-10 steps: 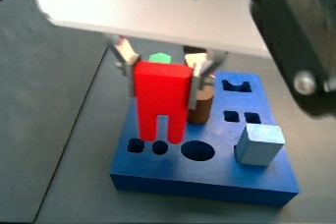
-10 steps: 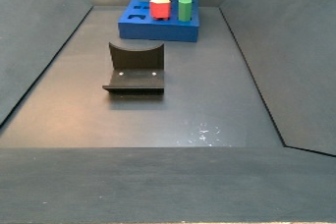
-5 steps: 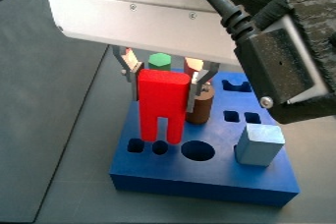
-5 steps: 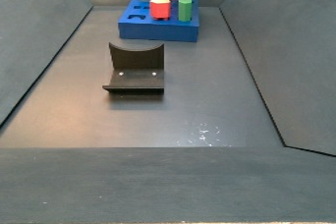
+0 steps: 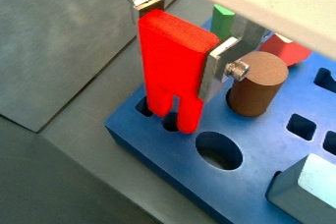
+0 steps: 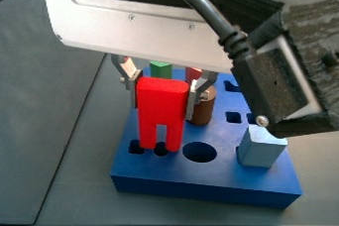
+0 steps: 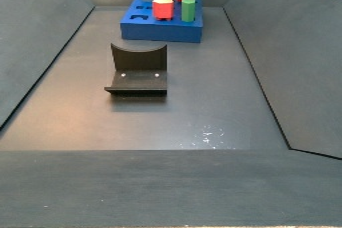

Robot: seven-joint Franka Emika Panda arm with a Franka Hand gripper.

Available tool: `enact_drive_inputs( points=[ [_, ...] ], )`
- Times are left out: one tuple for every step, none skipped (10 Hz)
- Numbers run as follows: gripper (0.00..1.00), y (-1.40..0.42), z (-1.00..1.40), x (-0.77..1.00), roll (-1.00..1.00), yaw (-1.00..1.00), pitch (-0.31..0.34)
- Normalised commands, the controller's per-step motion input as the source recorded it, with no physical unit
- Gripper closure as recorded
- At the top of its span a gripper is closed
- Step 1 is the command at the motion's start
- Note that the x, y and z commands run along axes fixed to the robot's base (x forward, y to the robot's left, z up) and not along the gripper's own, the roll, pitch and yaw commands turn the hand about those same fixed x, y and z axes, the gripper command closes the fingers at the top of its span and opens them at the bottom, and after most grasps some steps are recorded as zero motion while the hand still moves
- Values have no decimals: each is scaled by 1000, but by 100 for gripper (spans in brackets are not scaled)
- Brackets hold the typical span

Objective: Pick up the square-circle object. Move up. Move to above the board. Insert the square-circle object.
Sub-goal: Insert the square-circle object.

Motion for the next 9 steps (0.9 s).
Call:
enact_drive_inputs(
  points=[
    [100, -54, -80, -51, -34, 97, -9],
    [100, -111, -120, -77, -34, 89, -37],
    [100, -69, -143, -89, -24, 83, -27],
    [100, -57, -91, -91, -41, 60, -27],
    [100, 0, 0, -17, -1, 0, -13],
    [100, 80, -9, 0, -21, 0, 0],
    [100, 106, -23, 0, -29, 0, 0],
    [100, 51, -54, -34, 0, 0, 0],
    [100, 0, 0, 0, -14, 0, 0]
  ],
)
